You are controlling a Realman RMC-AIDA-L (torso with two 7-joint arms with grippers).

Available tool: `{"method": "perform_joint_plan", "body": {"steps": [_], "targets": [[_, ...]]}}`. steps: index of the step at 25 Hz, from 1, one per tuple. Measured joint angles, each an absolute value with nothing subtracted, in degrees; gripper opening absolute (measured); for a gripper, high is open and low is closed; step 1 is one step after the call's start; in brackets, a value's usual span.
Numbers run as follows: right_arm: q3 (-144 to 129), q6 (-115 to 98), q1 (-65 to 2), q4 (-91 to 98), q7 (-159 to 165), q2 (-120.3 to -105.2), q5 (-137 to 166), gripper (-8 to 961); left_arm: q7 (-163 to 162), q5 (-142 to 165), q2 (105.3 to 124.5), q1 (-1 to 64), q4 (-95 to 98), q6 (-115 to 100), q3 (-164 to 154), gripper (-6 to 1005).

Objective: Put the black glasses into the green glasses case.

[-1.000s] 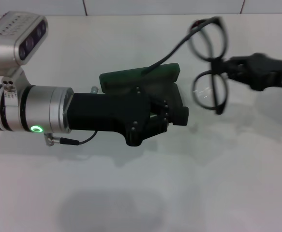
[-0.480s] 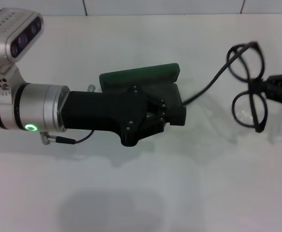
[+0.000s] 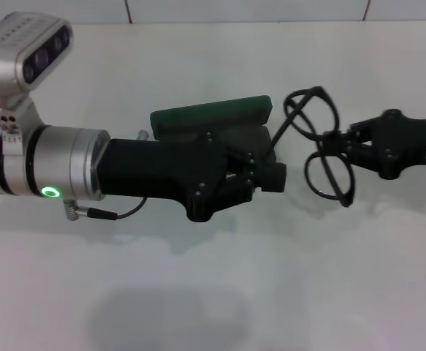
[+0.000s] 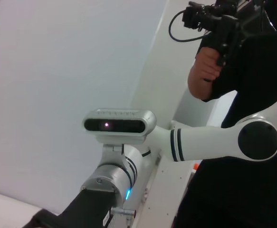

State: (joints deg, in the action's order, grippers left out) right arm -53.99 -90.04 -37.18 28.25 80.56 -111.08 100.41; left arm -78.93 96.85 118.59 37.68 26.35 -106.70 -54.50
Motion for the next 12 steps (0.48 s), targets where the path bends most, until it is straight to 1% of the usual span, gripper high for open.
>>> {"method": "perform_joint_plan", "body": {"steps": [3, 12], "targets": [[-55.1, -90.8, -38.0, 29.4, 79.5, -111.43, 100.8, 67, -79.6, 96.8, 118.61, 38.2, 26.1, -106.8, -54.6, 13], [-56.1, -93.0, -39.0, 31.4, 79.0, -111.50, 101.7, 68, -79.4, 96.8, 118.60, 38.4, 25.8, -106.7, -54.4, 14]]}}
